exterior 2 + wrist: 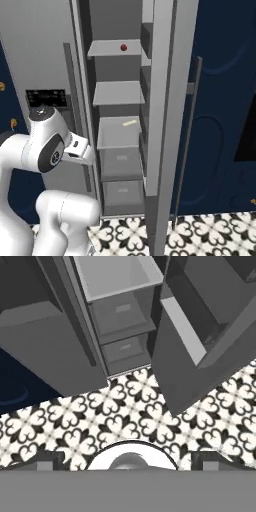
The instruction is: Take the strawberry from the fridge and place it on top of the pancake, located on the dining counter.
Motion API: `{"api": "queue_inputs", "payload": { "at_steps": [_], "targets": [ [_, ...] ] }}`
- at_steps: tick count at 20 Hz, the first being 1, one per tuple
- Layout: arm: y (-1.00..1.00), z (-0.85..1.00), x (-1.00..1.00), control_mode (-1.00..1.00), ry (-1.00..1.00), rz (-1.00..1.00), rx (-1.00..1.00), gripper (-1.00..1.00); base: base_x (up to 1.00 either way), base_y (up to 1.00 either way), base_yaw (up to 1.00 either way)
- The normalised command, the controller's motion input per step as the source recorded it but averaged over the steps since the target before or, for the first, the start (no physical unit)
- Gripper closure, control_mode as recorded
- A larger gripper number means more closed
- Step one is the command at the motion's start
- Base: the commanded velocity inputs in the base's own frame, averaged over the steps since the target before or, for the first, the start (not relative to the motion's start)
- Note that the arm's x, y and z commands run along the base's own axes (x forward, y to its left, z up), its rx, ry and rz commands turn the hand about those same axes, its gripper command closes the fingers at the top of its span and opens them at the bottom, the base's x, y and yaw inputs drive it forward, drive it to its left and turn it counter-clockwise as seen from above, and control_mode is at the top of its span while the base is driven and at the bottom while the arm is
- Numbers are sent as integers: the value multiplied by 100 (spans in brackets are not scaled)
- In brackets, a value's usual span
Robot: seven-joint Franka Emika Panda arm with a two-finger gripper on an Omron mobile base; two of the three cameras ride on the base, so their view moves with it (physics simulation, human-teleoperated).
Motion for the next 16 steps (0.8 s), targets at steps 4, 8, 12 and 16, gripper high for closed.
{"api": "queue_inputs", "payload": {
  "at_steps": [4, 8, 12, 16],
  "targets": [
    [0, 0, 0, 100, 0, 0, 0, -100, 56, 14, -6],
    [0, 0, 0, 100, 0, 0, 0, -100, 73, -3, 1],
    [0, 0, 0, 100, 0, 0, 0, -100, 68, -37, 8],
    [0, 0, 0, 100, 0, 0, 0, -100, 45, -38, 9]
  ]
}}
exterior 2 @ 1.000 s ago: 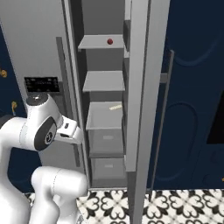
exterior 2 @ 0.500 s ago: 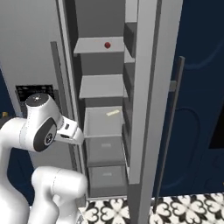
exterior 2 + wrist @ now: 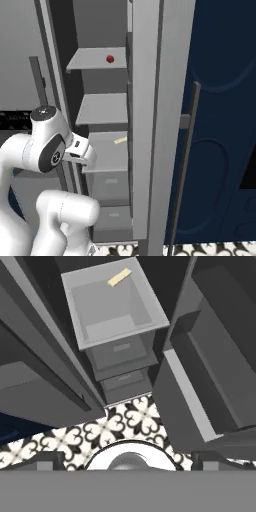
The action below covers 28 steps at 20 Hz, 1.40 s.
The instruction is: Take the strawberry from the fridge and place it on top of the pancake, located on the dining counter.
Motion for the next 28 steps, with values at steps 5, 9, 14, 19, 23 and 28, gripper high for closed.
{"api": "queue_inputs", "payload": {
  "at_steps": [5, 9, 14, 19, 23, 28],
  "targets": [
    [0, 0, 0, 100, 0, 0, 0, -100, 51, -9, 19],
    [0, 0, 0, 100, 0, 0, 0, -100, 39, 0, 28],
    [0, 0, 0, 100, 0, 0, 0, -100, 26, -21, 33],
    [0, 0, 0, 100, 0, 0, 0, -100, 22, -17, 3],
    [0, 0, 0, 100, 0, 0, 0, -100, 35, -1, -15],
    [0, 0, 0, 100, 0, 0, 0, -100, 39, 0, -16]
  ]
}}
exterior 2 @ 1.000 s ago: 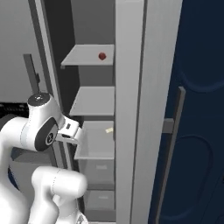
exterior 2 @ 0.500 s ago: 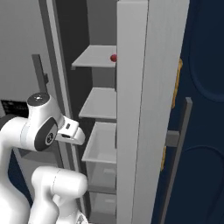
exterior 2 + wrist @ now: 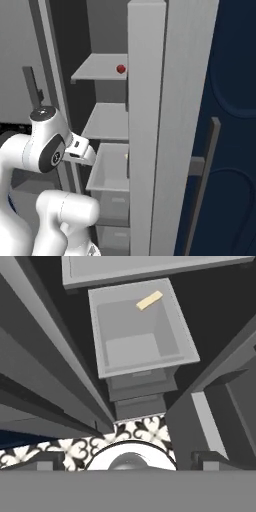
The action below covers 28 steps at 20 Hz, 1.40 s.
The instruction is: Take the strawberry from the fridge and place it on top of the pancake, located on the dining counter.
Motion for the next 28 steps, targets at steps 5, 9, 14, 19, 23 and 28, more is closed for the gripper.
{"api": "queue_inputs", "payload": {
  "at_steps": [5, 9, 14, 19, 23, 28],
  "targets": [
    [0, 0, 0, 100, 0, 0, 0, -100, 13, -7, -10],
    [0, 0, 0, 100, 0, 0, 0, -100, 30, -27, -13],
    [0, 0, 0, 100, 0, 0, 0, -100, 22, -18, -9],
    [0, 0, 0, 100, 0, 0, 0, -100, 6, 0, 0],
    [0, 0, 0, 100, 0, 0, 0, -100, 1, 0, 0],
    [0, 46, 0, -100, -18, 0, 0, -100, 0, 0, 0]
  ]
}}
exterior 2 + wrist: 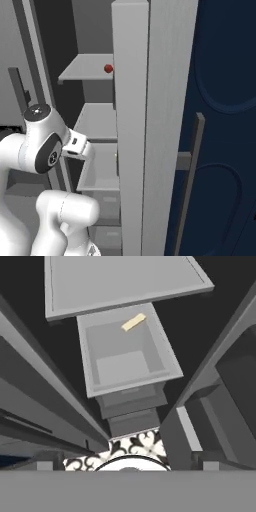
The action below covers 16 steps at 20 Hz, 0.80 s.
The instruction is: Take the strawberry from the fridge and place it on top of the pancake, located on the dining counter.
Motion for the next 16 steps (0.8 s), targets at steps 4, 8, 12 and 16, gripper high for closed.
{"api": "queue_inputs", "payload": {
  "at_steps": [4, 8, 12, 16],
  "targets": [
    [-2, 100, 1, -100, -34, 0, -3, -100, 0, 0, 0],
    [0, 100, 1, -100, -38, 1, -3, -100, 0, 0, 0],
    [-3, 100, 2, -100, -28, -2, 1, -100, 0, 0, 0],
    [0, 100, 5, -100, -8, -8, 1, -100, 0, 0, 0]
  ]
}}
